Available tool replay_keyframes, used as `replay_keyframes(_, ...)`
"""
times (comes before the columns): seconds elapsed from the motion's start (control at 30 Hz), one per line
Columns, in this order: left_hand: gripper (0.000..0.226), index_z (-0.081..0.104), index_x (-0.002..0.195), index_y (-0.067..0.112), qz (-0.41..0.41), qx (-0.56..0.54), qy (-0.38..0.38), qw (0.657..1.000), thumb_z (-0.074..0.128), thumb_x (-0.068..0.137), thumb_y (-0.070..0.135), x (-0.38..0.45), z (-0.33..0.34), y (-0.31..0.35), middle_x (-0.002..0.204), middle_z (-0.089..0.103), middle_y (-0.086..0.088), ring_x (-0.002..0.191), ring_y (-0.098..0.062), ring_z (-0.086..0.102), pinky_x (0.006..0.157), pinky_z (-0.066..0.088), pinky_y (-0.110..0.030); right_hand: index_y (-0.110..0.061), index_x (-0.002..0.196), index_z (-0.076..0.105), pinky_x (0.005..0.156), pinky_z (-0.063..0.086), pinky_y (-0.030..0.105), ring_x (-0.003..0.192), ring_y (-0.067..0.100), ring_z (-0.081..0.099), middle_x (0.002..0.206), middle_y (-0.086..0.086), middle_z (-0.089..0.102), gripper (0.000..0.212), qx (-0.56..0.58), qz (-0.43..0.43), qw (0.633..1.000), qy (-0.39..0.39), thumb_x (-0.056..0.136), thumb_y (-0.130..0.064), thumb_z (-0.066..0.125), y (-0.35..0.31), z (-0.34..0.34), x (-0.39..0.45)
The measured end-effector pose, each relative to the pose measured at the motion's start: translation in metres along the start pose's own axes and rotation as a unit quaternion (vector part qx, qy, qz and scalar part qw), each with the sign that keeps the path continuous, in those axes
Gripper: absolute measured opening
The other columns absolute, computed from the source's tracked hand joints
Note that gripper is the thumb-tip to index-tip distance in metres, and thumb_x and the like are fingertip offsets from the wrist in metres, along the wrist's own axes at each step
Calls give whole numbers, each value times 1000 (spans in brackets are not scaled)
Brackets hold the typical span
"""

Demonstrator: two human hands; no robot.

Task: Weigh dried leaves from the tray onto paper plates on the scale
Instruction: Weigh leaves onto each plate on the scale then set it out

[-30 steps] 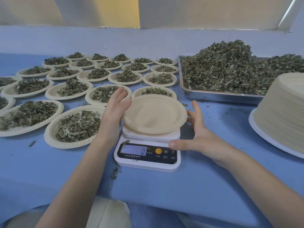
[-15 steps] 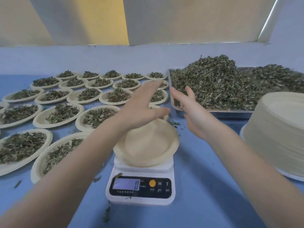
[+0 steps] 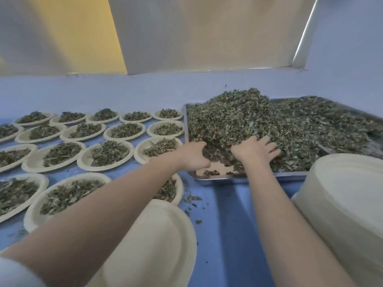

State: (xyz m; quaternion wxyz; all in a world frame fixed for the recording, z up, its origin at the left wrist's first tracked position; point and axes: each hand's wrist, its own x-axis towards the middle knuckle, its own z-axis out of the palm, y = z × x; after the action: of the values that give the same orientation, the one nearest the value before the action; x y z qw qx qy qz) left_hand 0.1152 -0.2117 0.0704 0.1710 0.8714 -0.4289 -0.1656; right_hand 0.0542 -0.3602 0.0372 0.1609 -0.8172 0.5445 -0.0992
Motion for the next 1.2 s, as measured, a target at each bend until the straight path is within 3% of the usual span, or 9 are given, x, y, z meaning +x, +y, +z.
replay_keyframes(0.17,74,12,152,15,3,20,-26,999,54,92,27,24,5,-6,153,30,-10,127,-27,44,85,32,-21,-8,145,34,112,16,52,140,42,14,153,24,15,76,-26,133,989,-64,83,-44,59,12,7,21)
replay_keyframes(0.33,68,22,147,10,4,13,-25,1000,56,90,26,32,14,1,133,51,-12,114,-25,51,87,40,-25,-22,135,48,101,40,41,127,33,44,138,14,48,60,0,-81,991,-105,83,-50,56,-9,17,8)
replay_keyframes(0.43,71,12,149,6,-20,-6,-39,999,51,93,25,33,18,4,110,55,-11,95,-22,50,73,40,-28,-26,139,43,103,30,46,132,35,32,143,10,42,60,-48,-85,994,-58,89,-59,43,-6,7,7)
replay_keyframes(0.57,63,11,148,0,-53,-35,-35,997,41,94,11,35,23,4,115,55,-17,91,-24,54,49,34,-18,-14,144,38,108,30,37,135,29,37,149,10,39,64,29,-176,968,-175,97,-58,28,-2,17,2)
replay_keyframes(0.67,59,13,147,1,-78,-110,-21,991,36,93,4,37,25,2,95,48,-9,73,-16,48,57,48,-23,-18,145,35,106,32,41,133,32,38,147,12,40,62,109,-177,972,-114,97,-56,29,3,16,1)
replay_keyframes(0.77,48,27,143,8,-123,-248,-2,961,34,96,2,37,27,0,103,47,-7,87,-20,47,92,50,-41,-20,144,35,104,31,51,132,40,33,146,19,34,78,-41,-103,988,-107,88,-73,23,5,18,-5)
replay_keyframes(0.83,30,48,116,9,-139,-322,10,936,33,93,-4,34,29,3,109,47,-10,90,-21,48,84,54,-35,-19,146,32,104,34,49,130,40,38,146,22,31,83,-39,-137,979,-143,86,-76,23,-4,22,-14)
replay_keyframes(0.9,31,50,90,9,-144,-392,20,909,29,88,-14,31,28,5,87,48,-7,78,-18,48,61,51,-22,-13,146,31,101,38,43,125,40,44,145,23,31,74,-13,-182,969,-166,92,-64,28,-17,26,-18)
replay_keyframes(1.2,27,46,87,-11,-173,-548,49,817,27,77,-28,27,18,-3,92,43,-16,92,-18,45,84,40,-26,-4,119,56,77,40,29,101,31,58,121,19,60,43,158,-170,962,-144,95,-38,46,-45,42,-8)
